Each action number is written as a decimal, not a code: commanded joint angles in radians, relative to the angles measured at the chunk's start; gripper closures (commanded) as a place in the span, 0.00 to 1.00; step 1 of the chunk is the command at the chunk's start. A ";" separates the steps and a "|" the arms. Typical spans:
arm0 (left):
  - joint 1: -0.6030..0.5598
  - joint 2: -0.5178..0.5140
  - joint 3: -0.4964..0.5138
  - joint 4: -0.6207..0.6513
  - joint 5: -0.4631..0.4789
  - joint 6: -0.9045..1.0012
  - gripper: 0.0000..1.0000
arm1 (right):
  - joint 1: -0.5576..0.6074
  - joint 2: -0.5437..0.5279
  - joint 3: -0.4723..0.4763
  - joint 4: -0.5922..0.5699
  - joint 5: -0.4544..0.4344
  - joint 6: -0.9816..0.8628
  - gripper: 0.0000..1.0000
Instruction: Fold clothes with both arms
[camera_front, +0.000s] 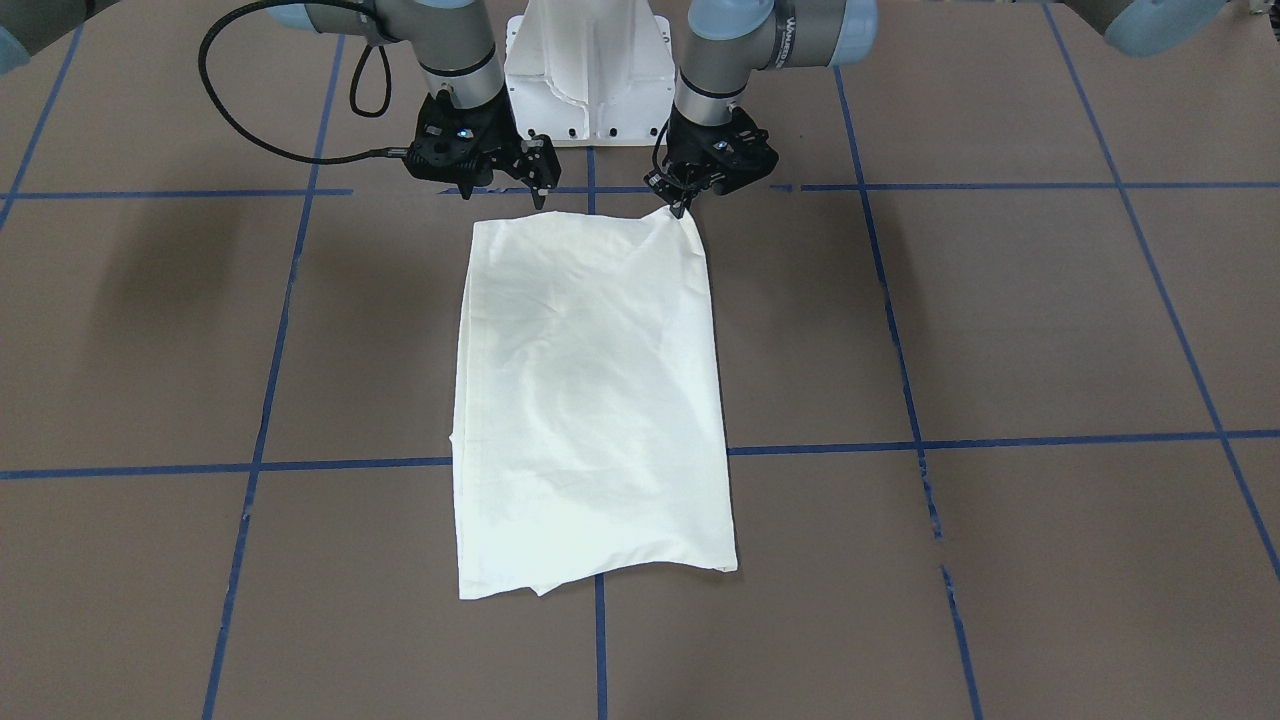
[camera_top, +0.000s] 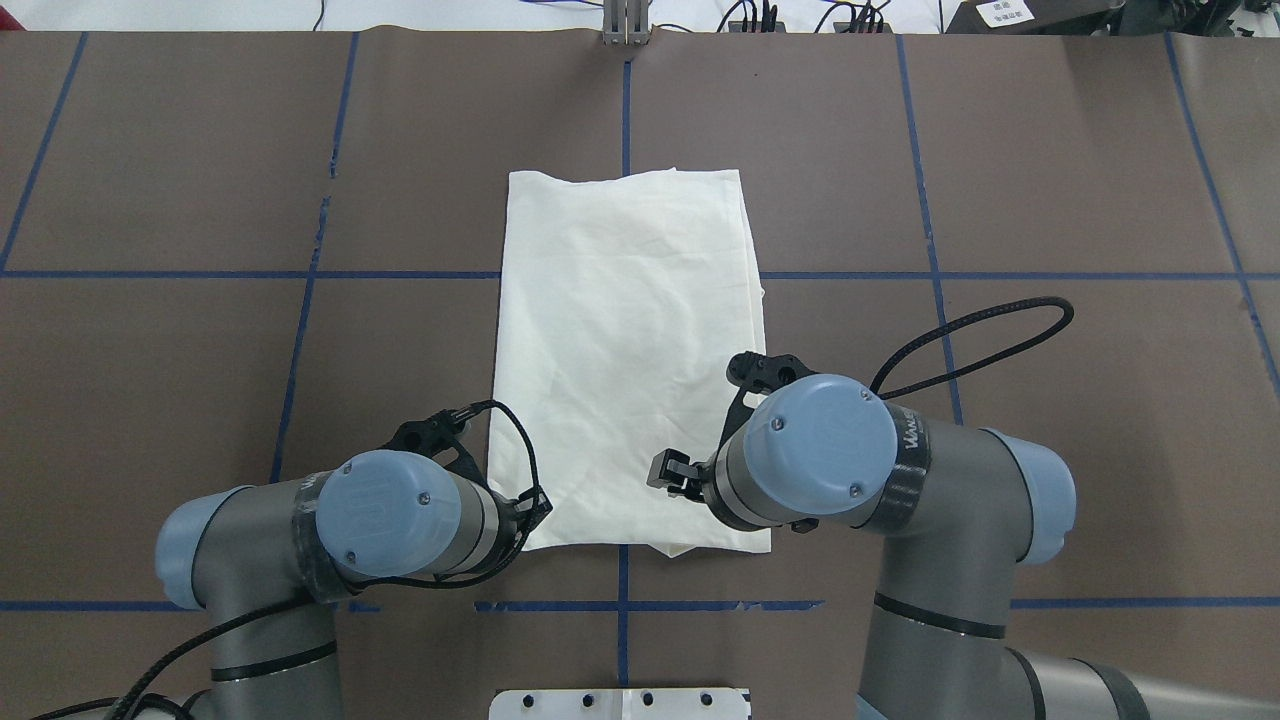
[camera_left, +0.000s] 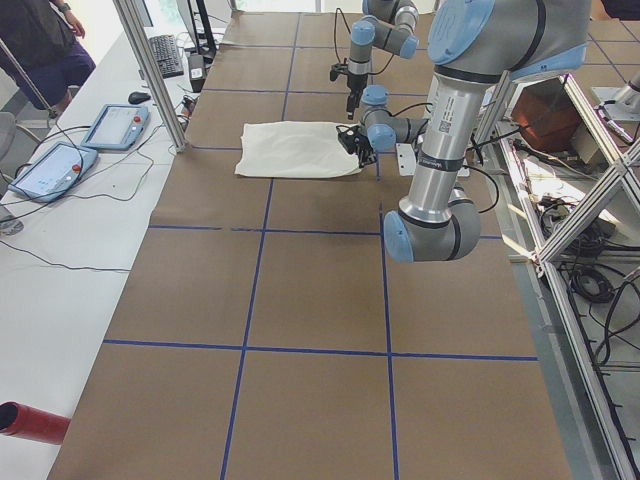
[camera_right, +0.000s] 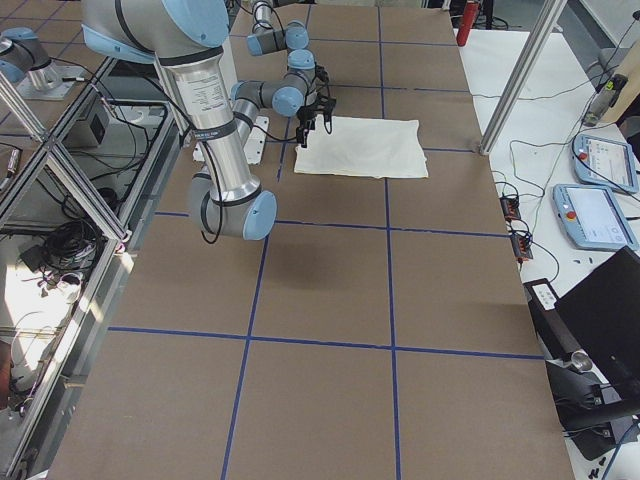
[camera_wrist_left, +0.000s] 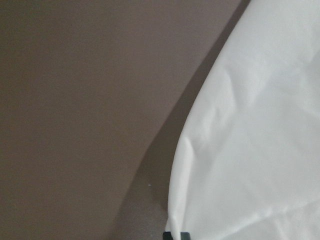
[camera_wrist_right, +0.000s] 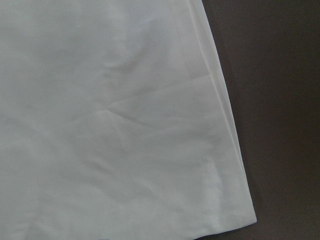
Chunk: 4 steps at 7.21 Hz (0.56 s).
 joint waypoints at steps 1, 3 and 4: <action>0.000 -0.005 0.000 -0.001 -0.001 0.001 1.00 | -0.038 0.001 -0.063 0.052 -0.056 0.096 0.00; 0.000 -0.007 0.001 -0.002 -0.003 0.001 1.00 | -0.041 0.011 -0.128 0.064 -0.073 0.096 0.00; 0.000 -0.010 0.001 -0.002 -0.003 0.001 1.00 | -0.049 0.006 -0.131 0.064 -0.073 0.097 0.00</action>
